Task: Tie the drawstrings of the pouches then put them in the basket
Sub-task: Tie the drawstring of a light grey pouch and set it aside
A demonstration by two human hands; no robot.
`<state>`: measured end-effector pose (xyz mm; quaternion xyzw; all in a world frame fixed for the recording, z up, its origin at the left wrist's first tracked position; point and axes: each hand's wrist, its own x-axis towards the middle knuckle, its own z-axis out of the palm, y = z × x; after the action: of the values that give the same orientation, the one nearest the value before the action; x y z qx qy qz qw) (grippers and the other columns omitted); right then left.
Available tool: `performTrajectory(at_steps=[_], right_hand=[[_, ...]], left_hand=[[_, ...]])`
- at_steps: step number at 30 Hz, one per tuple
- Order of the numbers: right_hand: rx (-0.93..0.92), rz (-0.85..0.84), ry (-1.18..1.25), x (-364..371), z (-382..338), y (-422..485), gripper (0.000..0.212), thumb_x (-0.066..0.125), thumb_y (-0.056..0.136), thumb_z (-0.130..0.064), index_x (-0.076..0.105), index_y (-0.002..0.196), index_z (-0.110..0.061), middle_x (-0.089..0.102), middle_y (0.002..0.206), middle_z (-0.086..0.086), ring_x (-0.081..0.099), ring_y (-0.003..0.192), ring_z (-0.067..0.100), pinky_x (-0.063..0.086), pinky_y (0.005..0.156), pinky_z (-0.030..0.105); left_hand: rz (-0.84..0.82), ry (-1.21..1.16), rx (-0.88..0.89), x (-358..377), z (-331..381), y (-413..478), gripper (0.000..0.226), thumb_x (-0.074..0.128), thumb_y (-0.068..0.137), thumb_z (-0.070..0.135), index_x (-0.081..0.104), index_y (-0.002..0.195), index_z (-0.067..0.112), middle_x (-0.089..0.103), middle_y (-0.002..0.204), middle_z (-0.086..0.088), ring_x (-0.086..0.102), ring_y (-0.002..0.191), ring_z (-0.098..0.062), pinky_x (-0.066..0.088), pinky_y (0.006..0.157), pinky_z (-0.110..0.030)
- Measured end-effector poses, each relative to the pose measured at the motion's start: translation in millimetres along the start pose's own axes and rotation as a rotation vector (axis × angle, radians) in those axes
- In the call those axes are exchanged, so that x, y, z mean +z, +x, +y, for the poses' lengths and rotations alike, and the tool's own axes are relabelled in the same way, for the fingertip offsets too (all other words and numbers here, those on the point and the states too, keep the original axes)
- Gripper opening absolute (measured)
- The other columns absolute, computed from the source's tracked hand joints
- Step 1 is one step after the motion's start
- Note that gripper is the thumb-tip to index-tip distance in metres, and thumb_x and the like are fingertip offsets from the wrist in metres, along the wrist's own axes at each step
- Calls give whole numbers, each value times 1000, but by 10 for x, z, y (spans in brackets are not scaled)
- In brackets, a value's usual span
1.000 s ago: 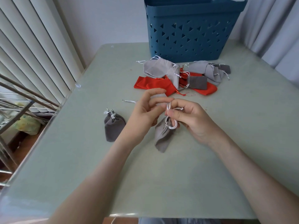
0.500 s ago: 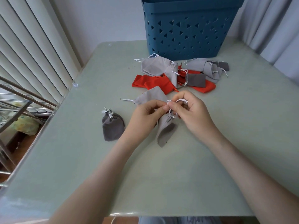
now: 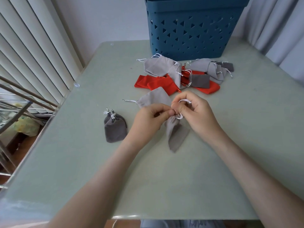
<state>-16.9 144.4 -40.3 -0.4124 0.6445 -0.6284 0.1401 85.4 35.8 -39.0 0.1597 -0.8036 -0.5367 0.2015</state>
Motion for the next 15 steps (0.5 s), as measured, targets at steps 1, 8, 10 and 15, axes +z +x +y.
performTrajectory(at_steps=[1,8,10,15], right_hand=[[0,-9,21,-23,-17,2,10,62,87,-18,58,78,-19,59,65,-8,51,64,5,41,63,18],[79,-118,-119,-87,29,1,10,63,84,-18,59,77,-23,55,64,-10,47,66,11,37,66,29],[79,-137,-170,-90,37,4,21,60,88,-10,58,74,-26,53,65,-7,43,65,13,34,63,28],[50,-129,-288,-80,39,15,35,58,89,-3,57,70,-33,52,64,-11,43,61,0,34,61,16]], left_hand=[[31,-35,-7,-6,-1,10,12,62,90,14,71,83,16,57,60,13,42,48,-1,35,54,-13],[107,-364,-64,-26,45,29,22,55,93,9,68,77,17,60,66,10,47,58,-2,36,56,-14],[96,-467,-58,-37,54,29,22,55,93,12,69,78,19,63,73,8,52,64,-4,37,58,-16],[34,-650,-29,-54,153,-4,26,48,95,9,68,80,14,67,72,13,43,45,4,31,45,-9]])
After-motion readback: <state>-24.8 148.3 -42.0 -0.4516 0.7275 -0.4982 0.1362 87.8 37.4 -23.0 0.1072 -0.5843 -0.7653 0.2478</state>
